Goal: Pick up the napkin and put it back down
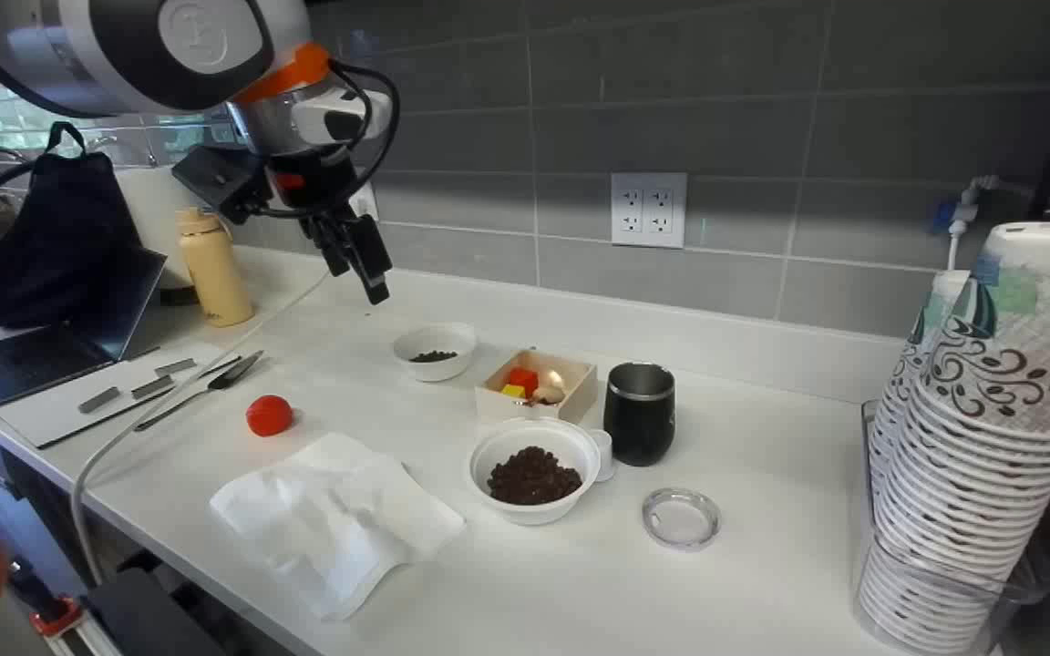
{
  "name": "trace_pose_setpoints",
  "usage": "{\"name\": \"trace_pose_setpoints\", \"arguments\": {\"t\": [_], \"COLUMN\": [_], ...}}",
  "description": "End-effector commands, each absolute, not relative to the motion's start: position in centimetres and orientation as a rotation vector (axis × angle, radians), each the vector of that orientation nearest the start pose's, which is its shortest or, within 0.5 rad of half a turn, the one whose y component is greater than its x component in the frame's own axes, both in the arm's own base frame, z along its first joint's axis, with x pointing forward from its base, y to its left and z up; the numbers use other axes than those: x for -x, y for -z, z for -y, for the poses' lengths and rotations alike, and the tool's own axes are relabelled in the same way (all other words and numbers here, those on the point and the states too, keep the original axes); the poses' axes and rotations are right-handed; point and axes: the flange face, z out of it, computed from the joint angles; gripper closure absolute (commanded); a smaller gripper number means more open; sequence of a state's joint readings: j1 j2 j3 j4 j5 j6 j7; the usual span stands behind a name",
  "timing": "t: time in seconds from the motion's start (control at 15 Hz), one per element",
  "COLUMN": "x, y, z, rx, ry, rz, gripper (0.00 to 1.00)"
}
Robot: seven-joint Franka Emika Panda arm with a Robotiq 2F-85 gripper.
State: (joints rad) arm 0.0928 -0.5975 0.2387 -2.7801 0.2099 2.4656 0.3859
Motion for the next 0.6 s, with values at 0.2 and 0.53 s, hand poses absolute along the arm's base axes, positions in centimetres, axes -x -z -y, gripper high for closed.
{"name": "trace_pose_setpoints", "arguments": {"t": [0.2, 0.53], "x": [-34.95, -35.04], "y": [-40.48, -40.21], "z": [-11.42, -11.39], "rx": [2.988, 2.988], "ry": [0.384, 0.374], "rz": [-0.333, -0.333], "gripper": [0.0, 0.0]}}
